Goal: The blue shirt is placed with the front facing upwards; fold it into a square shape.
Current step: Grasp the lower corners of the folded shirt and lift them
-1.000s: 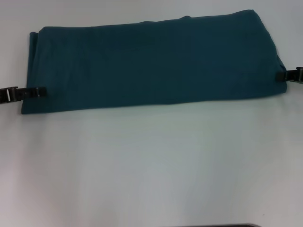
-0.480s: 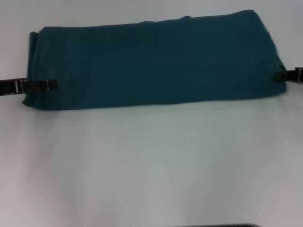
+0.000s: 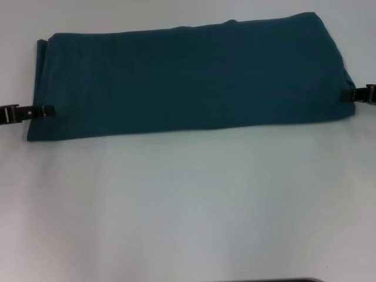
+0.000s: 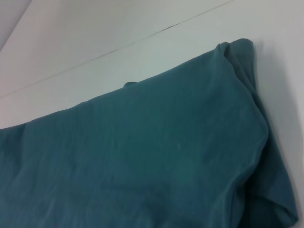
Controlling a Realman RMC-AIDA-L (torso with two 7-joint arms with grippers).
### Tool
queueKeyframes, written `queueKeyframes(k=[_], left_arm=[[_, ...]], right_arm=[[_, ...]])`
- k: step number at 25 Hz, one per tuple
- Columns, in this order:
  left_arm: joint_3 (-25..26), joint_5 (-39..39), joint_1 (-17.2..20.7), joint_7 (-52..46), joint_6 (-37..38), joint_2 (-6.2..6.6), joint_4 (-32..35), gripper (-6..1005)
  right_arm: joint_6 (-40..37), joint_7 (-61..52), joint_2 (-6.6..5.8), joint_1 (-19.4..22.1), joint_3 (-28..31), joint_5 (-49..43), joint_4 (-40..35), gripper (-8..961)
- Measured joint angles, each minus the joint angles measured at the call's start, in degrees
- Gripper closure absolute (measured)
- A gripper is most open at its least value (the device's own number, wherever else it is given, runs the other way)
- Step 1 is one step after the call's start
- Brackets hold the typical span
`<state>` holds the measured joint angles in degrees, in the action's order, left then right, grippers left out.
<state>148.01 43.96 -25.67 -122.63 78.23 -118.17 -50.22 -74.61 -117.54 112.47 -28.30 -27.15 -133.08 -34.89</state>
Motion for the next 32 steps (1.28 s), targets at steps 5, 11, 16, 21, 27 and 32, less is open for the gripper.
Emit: queueKeyframes(k=[5, 11, 16, 21, 27, 32], left_arm=[[0.0, -1.7, -0.3, 0.0, 0.2, -0.26, 0.1, 141], [-0.5, -2.0, -0.6, 0.0, 0.6, -0.32, 0.1, 140], [-1.1, -2.0, -0.7, 0.0, 0.7, -0.29, 0.0, 166], [-2.2, -2.2, -1.0, -0.2, 0.4, -0.11, -0.1, 210], [-2.2, -2.8, -1.3, -1.6, -0.6, 0.05, 0.0, 290], [-2.2, -3.4, -1.3, -1.7, -1.1, 0.10, 0.2, 472]], right_arm=[[0.0, 0.0, -0.14, -0.2, -0.1, 0.0, 0.0, 943], [0.0, 0.0, -0.23, -0.2, -0.1, -0.1, 0.0, 943], [0.0, 0.0, -0.20, -0.2, -0.2, 0.0, 0.0, 943], [0.0, 0.0, -0.18, -0.2, -0.1, 0.1, 0.0, 942], [-0.3, 0.0, -0.10, -0.3, -0.1, 0.2, -0.1, 942], [-0.3, 0.1, -0.02, -0.4, -0.1, 0.3, -0.2, 942]])
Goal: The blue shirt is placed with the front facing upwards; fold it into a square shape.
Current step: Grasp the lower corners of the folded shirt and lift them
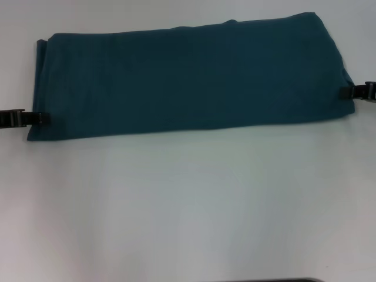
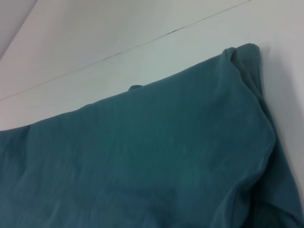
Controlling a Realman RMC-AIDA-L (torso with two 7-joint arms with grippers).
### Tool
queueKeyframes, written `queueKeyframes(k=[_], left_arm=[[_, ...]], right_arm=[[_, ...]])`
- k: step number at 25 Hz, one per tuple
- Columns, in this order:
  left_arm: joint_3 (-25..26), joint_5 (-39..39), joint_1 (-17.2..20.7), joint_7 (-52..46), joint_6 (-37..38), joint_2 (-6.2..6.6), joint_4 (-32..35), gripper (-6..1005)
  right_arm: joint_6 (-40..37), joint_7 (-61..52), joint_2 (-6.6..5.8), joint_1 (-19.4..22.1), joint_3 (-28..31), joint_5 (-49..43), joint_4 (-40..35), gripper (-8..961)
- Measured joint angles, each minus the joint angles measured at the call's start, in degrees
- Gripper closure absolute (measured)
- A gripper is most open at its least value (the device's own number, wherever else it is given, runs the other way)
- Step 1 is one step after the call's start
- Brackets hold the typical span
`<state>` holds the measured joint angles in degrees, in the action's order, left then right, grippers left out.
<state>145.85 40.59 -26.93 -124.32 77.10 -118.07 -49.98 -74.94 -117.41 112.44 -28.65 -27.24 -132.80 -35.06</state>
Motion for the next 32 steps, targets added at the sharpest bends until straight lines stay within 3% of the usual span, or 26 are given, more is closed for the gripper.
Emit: queueKeyframes(k=[5, 11, 16, 32], left_arm=[[0.0, -0.2, 0.0, 0.0, -0.6, -0.10, 0.1, 720], [-0.1, -0.8, 0.0, -0.2, -1.0, -0.14, 0.1, 948], [-0.1, -0.9, 0.0, -0.2, -1.2, -0.14, 0.1, 993], [0.2, -0.9, 0.7, -0.3, 1.0, 0.55, -0.6, 995]], right_arm=[[-0.1, 0.1, -0.01, 0.0, 0.0, 0.0, 0.0, 942], [-0.1, 0.2, 0.12, 0.2, 0.0, 0.0, 0.1, 942], [-0.1, 0.4, 0.19, 0.4, 0.0, 0.0, 0.2, 942], [-1.9, 0.8, 0.14, 1.0, 0.4, 0.0, 0.0, 942]])
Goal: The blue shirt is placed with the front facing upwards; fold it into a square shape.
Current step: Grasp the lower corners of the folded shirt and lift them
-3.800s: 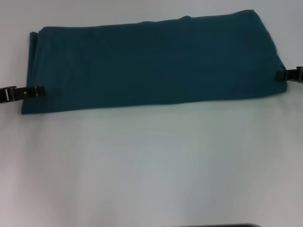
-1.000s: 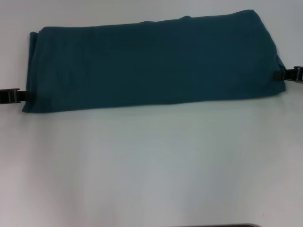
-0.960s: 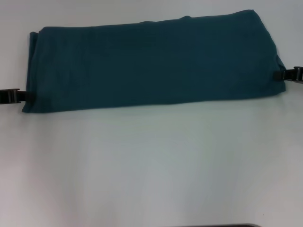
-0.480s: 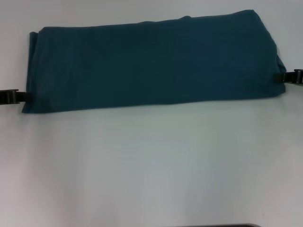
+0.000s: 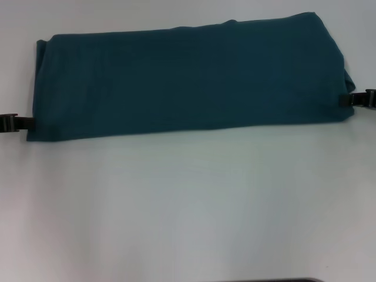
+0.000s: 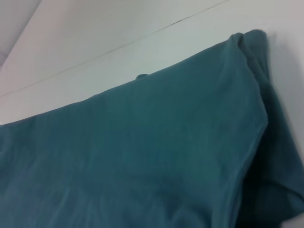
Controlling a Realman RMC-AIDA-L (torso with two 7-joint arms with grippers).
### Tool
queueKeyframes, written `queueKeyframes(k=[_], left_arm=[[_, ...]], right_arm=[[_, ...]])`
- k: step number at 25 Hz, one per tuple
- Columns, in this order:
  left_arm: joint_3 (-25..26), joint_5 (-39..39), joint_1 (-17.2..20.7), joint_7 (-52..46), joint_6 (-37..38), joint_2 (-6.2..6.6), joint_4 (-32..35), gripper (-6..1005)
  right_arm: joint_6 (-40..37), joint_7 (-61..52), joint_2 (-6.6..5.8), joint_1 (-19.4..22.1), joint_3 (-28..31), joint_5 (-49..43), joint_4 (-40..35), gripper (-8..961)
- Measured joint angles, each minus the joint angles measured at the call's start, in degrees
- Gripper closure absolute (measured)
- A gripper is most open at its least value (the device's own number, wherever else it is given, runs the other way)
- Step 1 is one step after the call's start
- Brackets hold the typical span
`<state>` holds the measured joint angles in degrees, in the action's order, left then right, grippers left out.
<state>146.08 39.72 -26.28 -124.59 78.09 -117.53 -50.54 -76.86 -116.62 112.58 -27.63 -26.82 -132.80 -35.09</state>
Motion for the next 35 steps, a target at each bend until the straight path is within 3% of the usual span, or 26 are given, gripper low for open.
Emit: queueKeyframes(k=[22, 35], left_arm=[[0.4, 0.6, 2.7, 2.3, 12.8, 3.86, -0.4, 996], [2.5, 0.1, 5.2, 5.8, 23.6, 4.06, -2.4, 995]], right_arm=[[-11.7, 2.6, -2.31, 5.2, 0.1, 0.0, -0.5, 942], [-19.6, 5.8, -2.86, 11.2, 0.0, -0.4, -2.1, 943]])
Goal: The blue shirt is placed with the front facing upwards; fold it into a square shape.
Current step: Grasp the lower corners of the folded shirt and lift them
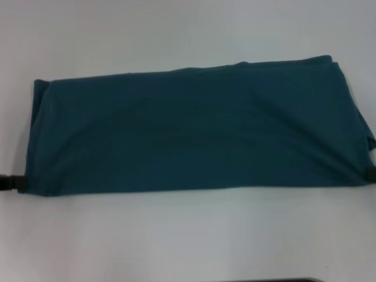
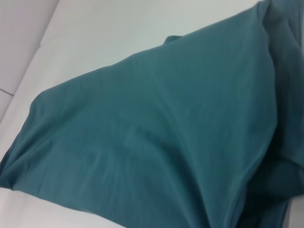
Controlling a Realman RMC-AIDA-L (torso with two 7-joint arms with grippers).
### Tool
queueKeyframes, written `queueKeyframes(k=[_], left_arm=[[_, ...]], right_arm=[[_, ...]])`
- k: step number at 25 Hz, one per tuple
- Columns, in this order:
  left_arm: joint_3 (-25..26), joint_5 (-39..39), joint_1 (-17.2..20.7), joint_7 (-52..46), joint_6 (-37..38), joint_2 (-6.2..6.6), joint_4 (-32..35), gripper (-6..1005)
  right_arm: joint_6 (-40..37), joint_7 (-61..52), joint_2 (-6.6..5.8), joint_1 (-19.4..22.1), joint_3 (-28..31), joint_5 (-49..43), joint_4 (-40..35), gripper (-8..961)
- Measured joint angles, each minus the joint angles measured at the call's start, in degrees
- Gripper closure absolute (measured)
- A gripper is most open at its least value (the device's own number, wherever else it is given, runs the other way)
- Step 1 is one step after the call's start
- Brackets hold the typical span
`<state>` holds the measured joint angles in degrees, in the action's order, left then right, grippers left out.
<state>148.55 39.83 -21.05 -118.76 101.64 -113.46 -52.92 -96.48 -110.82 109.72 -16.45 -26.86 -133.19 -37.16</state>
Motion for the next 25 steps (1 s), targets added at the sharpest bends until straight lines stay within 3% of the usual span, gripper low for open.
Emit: queueKeyframes(k=[12, 25], left_arm=[[-0.1, -0.4, 3.0, 2.1, 4.5, 0.00, -0.1, 995], [0.2, -3.3, 2.7, 1.9, 1.2, -0.22, 0.7, 995]], right_arm=[[-1.7, 0.4, -0.23, 2.8, 0.3, -0.3, 0.0, 943], [-1.3, 0.3, -0.21, 2.8, 3.0, -1.4, 0.0, 942]])
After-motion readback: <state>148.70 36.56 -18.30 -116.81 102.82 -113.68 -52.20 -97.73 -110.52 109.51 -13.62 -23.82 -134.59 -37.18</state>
